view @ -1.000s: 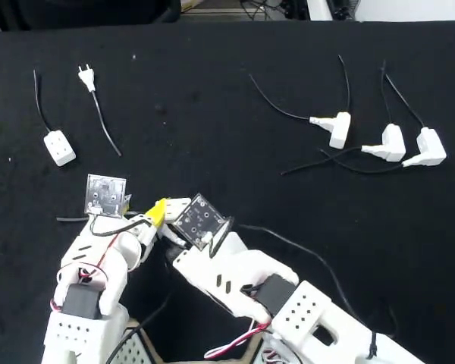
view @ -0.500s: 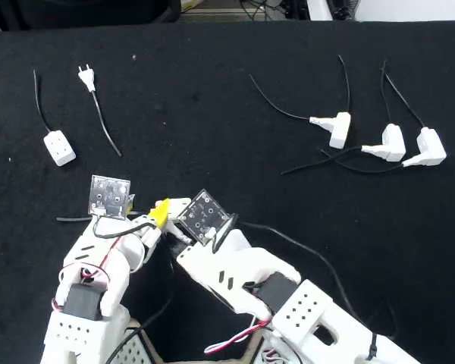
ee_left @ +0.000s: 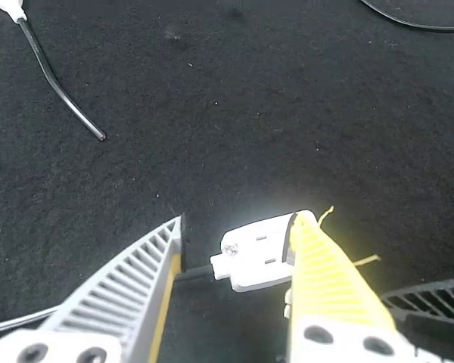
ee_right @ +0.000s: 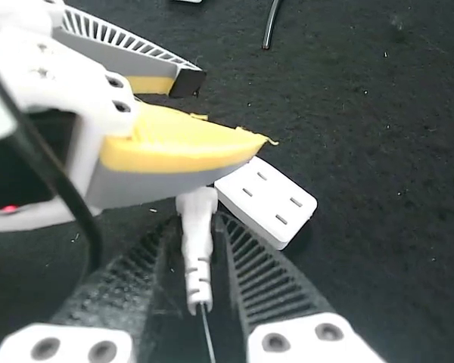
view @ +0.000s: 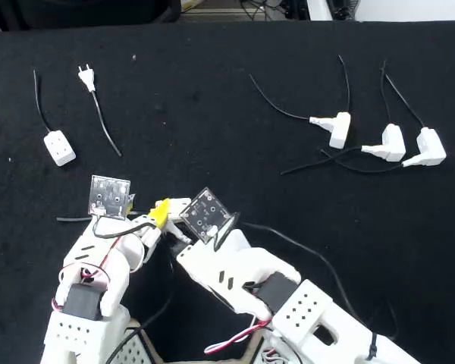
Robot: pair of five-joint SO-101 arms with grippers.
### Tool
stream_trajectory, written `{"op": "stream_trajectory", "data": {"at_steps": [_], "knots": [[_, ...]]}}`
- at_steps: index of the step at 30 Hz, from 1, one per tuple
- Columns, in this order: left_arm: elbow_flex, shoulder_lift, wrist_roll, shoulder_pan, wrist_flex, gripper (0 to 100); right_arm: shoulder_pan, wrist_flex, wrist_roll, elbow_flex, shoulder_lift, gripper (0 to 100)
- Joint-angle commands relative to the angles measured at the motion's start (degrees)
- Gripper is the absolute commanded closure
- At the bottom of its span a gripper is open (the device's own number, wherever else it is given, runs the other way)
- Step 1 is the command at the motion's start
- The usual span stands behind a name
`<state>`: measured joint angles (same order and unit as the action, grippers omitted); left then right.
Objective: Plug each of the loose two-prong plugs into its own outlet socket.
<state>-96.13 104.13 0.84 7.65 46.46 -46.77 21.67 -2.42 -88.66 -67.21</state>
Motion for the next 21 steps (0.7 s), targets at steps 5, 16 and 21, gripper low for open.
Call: {"op": "stream_trajectory", "data": {"at_steps": [5,16,21], "knots": [[-1.19,0.35,-0.53,1.80,0.09,77,1.23,1.41,-0.62,-1.19,-12.97,98.8],[-0.75,0.35,-0.53,1.63,0.09,77,1.23,8.44,2.20,-3.38,-20.62,98.8],[1.54,0.35,-0.09,-4.62,0.09,77,1.41,8.35,3.34,-2.24,-16.22,98.8]]}}
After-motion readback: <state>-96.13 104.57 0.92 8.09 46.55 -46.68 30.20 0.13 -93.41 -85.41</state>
